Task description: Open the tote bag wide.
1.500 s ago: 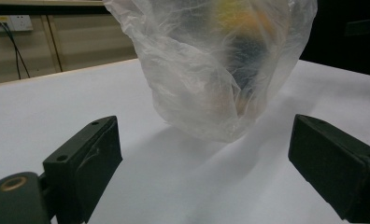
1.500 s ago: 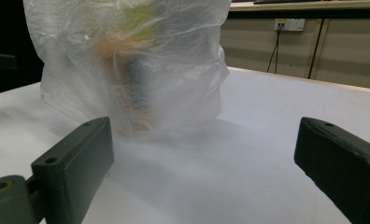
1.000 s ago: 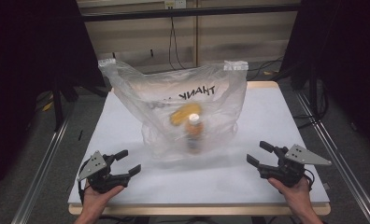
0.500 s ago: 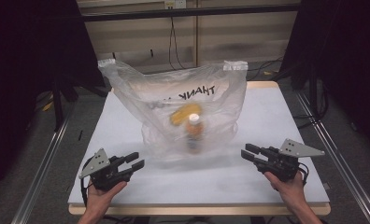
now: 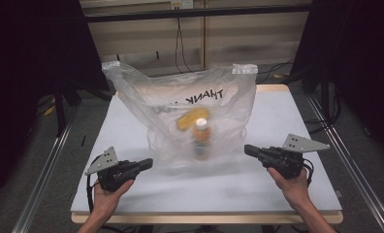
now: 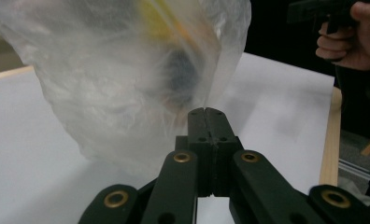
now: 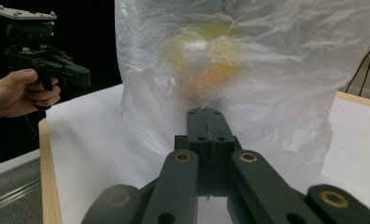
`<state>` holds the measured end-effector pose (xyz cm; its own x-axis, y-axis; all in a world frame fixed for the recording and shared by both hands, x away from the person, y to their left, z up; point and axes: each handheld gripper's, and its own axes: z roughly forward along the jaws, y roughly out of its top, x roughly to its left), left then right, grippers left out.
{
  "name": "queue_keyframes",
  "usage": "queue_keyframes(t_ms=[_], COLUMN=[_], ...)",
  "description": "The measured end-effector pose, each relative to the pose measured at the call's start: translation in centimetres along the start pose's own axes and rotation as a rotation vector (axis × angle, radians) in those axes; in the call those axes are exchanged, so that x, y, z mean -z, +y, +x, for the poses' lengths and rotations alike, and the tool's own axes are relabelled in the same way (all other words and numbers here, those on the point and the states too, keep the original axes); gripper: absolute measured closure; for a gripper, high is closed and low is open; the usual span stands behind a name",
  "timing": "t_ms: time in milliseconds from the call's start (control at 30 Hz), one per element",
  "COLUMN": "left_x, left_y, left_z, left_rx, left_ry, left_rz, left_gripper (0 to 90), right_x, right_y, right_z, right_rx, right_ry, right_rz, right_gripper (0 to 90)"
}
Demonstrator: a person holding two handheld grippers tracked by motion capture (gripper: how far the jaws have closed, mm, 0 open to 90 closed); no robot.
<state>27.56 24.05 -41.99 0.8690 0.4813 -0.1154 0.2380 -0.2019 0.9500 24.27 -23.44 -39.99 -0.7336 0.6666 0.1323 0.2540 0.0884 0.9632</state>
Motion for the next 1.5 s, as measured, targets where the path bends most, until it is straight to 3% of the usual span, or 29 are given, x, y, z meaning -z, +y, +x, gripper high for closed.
queue_keyframes(t_ms=[33,67,200,367,433,500,600,700,800,933,1033,1267,1500], left_x=[0.0,-0.2,-1.0,-1.6,-1.7,-1.8,-2.1,-2.3,-2.6,-3.1,-3.7,-4.5,-5.1], left_y=[0.0,0.6,1.4,2.1,2.4,2.9,3.6,4.0,4.6,5.7,6.7,8.8,12.2], left_z=[0.0,0.2,0.1,-0.1,-0.2,-0.3,-0.3,-0.5,-1.2,-0.9,-0.6,0.7,1.3], left_rx=[0.0,-0.007,-0.015,-0.017,0.015,-0.011,-0.017,-0.011,-0.038,-0.04,-0.06,-0.066,-0.09], left_ry=[0.0,-0.037,-0.042,-0.055,-0.073,-0.067,-0.064,-0.08,-0.092,-0.098,-0.096,-0.091,-0.097], left_rz=[0.0,-0.003,-0.004,-0.006,-0.029,-0.023,-0.027,-0.039,-0.041,-0.071,-0.061,-0.094,-0.146], left_gripper=[90.0,90.0,90.0,90.0,90.0,90.0,90.0,90.0,90.0,90.0,90.0,90.0,90.0], right_x=[-0.1,-0.3,-1.1,-1.6,-1.8,-2.0,-2.2,-2.3,-2.6,-2.9,-3.0,-4.0,-5.0], right_y=[0.2,0.4,1.0,2.0,2.5,3.1,3.9,4.5,5.4,6.5,7.4,9.8,12.0], right_z=[-0.1,-0.1,-0.4,-0.5,-0.4,-0.4,-0.3,-0.2,0.1,0.4,0.5,0.3,0.2], right_rx=[-0.007,-0.005,-0.013,-0.012,-0.001,0.0,0.01,0.014,0.026,0.031,0.017,0.059,0.083], right_ry=[0.017,0.021,0.045,0.045,0.025,0.034,0.045,0.063,0.075,0.08,0.094,0.081,0.082], right_rz=[-0.002,-0.002,0.0,-0.002,-0.006,-0.016,-0.029,-0.037,-0.038,-0.054,-0.077,-0.07,-0.086], right_gripper=[90.0,90.0,90.0,90.0,90.0,90.0,90.0,90.0,90.0,90.0,90.0,90.0,90.0])
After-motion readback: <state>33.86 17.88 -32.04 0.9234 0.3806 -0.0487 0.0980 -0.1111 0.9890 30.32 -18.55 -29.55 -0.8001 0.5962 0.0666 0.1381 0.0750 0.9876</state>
